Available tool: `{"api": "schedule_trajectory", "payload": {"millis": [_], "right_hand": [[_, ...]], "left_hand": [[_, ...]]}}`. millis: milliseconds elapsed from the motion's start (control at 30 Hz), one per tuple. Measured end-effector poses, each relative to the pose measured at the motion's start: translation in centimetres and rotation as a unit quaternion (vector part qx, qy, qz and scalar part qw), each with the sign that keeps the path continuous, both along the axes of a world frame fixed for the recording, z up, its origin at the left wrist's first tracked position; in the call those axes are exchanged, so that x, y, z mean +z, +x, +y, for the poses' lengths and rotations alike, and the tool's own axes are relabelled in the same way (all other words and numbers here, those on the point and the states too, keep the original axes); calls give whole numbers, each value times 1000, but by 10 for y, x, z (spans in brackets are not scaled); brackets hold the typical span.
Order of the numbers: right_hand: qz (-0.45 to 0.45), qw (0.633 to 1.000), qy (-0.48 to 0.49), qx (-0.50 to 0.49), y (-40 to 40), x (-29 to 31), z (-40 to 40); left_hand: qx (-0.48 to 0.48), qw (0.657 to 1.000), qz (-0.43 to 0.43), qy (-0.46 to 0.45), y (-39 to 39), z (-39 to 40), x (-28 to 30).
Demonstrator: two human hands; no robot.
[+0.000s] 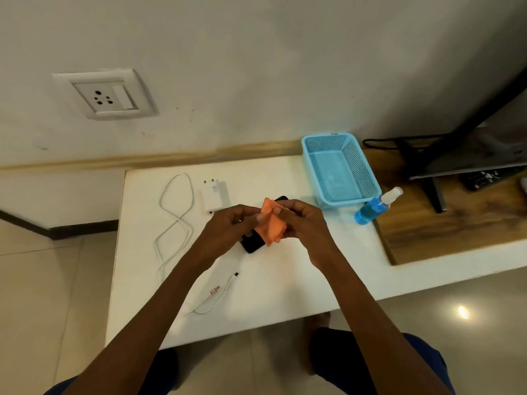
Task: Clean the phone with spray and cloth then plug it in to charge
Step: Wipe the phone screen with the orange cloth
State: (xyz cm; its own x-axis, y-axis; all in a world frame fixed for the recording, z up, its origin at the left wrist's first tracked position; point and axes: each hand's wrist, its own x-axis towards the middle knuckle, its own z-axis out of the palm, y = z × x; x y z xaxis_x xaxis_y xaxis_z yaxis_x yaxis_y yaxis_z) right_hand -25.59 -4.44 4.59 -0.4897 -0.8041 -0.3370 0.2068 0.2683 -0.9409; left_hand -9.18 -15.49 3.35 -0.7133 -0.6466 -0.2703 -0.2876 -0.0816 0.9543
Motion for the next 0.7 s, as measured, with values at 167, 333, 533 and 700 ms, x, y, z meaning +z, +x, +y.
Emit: {"api": "schedule_trajectory", "payload": {"millis": [167,333,533,700], "right_hand": [[-2,1000,-5,3,6,-5,-13],[3,1000,10,29,9,-16,-10],[57,997,-41,31,8,-7,-12],[41,993,-83,67,4,-1,-10]], "left_hand": [[34,999,-40,-3,2,-4,-3],[65,998,-19,-5,4,-6,-5],[99,992,-1,-80,4,-7,-6],[77,989,23,-123,7,-11,-5]]}}
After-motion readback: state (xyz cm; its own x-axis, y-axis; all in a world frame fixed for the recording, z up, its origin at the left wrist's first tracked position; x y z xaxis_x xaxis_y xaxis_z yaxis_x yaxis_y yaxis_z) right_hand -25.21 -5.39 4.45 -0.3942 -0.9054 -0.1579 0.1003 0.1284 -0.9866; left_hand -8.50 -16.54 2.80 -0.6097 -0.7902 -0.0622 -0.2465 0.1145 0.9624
